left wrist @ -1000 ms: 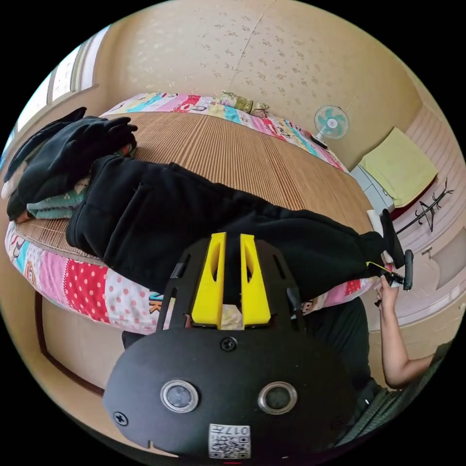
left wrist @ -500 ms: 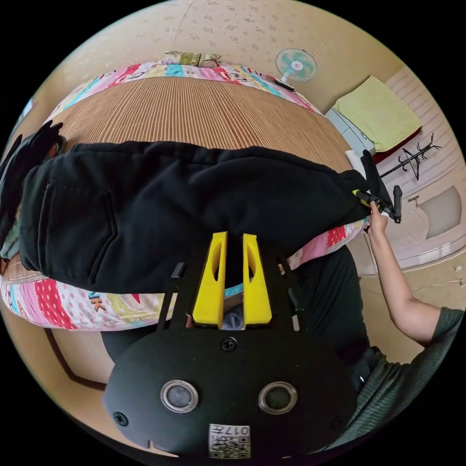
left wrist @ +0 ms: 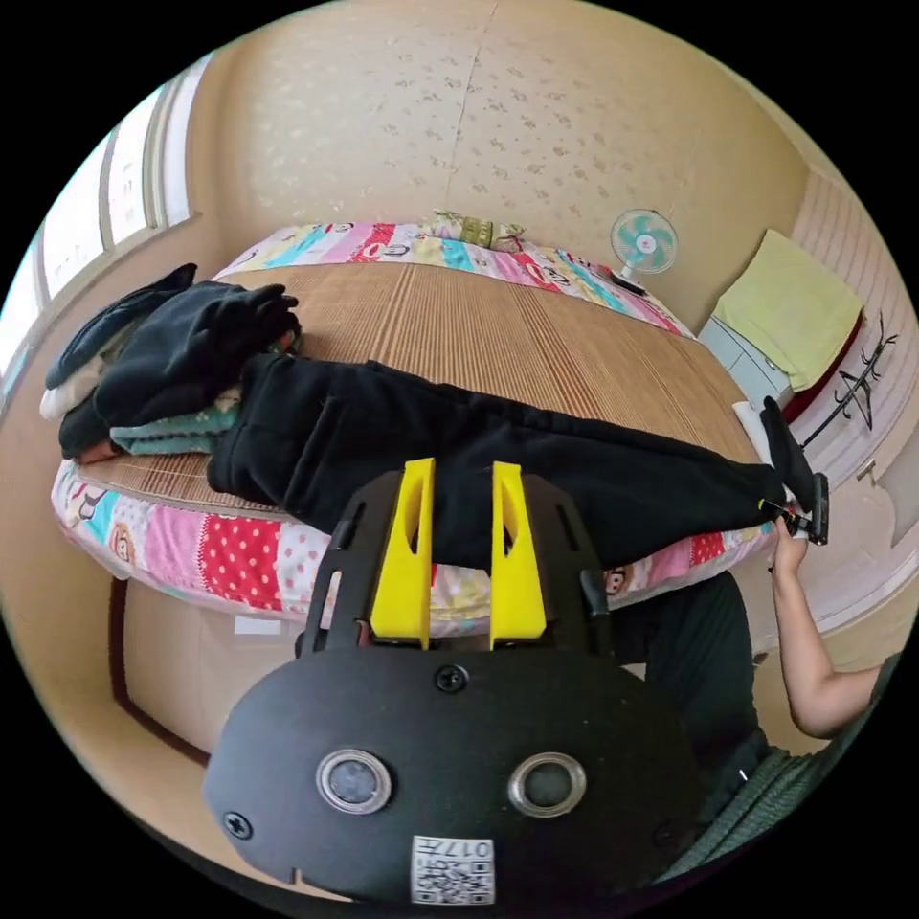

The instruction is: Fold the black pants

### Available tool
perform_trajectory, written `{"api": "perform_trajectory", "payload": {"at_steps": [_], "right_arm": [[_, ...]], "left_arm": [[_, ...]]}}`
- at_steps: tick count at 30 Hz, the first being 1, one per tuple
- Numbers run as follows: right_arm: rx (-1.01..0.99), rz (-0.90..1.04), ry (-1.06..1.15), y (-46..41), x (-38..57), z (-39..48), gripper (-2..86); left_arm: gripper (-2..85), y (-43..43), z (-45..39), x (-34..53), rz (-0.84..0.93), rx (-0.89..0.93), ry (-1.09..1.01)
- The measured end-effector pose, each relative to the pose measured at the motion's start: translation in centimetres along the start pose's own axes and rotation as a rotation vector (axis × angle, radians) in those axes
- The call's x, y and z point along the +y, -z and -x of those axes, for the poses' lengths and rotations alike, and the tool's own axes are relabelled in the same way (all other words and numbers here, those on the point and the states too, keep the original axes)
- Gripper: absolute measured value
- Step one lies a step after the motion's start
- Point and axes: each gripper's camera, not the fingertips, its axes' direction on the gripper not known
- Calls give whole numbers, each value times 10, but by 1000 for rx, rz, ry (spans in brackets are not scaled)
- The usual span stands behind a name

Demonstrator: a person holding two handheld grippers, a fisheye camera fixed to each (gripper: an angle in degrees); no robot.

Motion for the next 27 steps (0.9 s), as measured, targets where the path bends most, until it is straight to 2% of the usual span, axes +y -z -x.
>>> {"api": "perform_trajectory", "payload": {"at_steps": [2, 5, 7, 10, 13, 16, 19, 22, 25, 27], "right_arm": [[48, 10, 23, -3, -2, 8, 21], [68, 29, 17, -11, -8, 12, 22], [60, 28, 2, -15, -9, 11, 22], [52, 22, -3, -23, -8, 9, 22], [53, 23, -6, -31, -11, 9, 23], [48, 30, -17, -39, -15, 8, 23], [39, 33, -25, -48, -18, 5, 23], [25, 29, -36, -56, -19, 2, 23], [20, 26, -41, -65, -21, -1, 23], [20, 31, -38, -72, -24, -3, 23]], "left_arm": [[142, 8, 42, -4, -5, -137, 109], [175, 14, 111, 1, -32, -215, 333], [203, 10, 153, 14, -20, -173, 501], [218, -8, 187, 50, 0, 19, 690], [183, -32, 182, 72, 49, 154, 673], [92, -42, 180, 83, -29, 319, 644], [106, -45, 196, 85, -88, 429, 699], [111, -68, 219, 75, 14, 562, 728], [64, -65, 224, 52, 101, 496, 625], [49, -42, 220, 36, 16, 556, 500]]}}
